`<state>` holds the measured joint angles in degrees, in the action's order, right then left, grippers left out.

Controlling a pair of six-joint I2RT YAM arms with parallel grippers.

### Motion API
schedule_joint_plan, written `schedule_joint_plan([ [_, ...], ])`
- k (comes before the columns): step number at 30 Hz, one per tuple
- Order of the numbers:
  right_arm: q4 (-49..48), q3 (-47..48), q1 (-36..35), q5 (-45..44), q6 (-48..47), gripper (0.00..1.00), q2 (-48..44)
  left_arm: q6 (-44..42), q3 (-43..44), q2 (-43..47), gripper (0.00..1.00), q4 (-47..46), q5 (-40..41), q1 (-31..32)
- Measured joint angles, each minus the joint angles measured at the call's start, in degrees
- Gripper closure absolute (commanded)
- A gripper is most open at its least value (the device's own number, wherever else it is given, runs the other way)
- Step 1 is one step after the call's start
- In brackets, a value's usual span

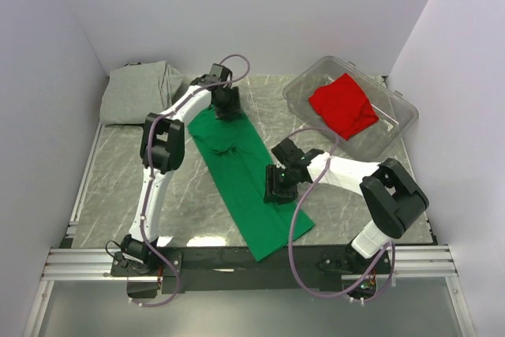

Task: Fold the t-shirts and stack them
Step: Fold the tshirt

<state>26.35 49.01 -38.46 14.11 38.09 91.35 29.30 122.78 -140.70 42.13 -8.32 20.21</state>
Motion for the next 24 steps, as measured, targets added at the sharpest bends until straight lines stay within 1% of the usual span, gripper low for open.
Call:
schedule_joint_plan([
  [5, 0.8, 1.1, -4.1, 1.0, 1.5, 0.40, 1.1, -1.7, 1.0, -2.3, 0.41, -8.6, -7.5, 1.8],
  [11, 2.6, 6.2, -8.5, 2.1, 1.5, 0.40, 5.6, -1.6, 1.1, -4.2, 0.41, -15.6, -14.9, 2.6],
  [16, 4.7, 11.1, -10.3, 2.5, 1.2, 0.40, 9.5, -1.0, 1.6, -5.5, 0.41, -19.1, -18.5, 2.5],
  [24, 6.4, 16.0, -10.6, 2.7, 1.3, 0.39, 13.2, 1.4, 3.5, -8.0, 0.41, -23.6, -21.2, 2.6],
])
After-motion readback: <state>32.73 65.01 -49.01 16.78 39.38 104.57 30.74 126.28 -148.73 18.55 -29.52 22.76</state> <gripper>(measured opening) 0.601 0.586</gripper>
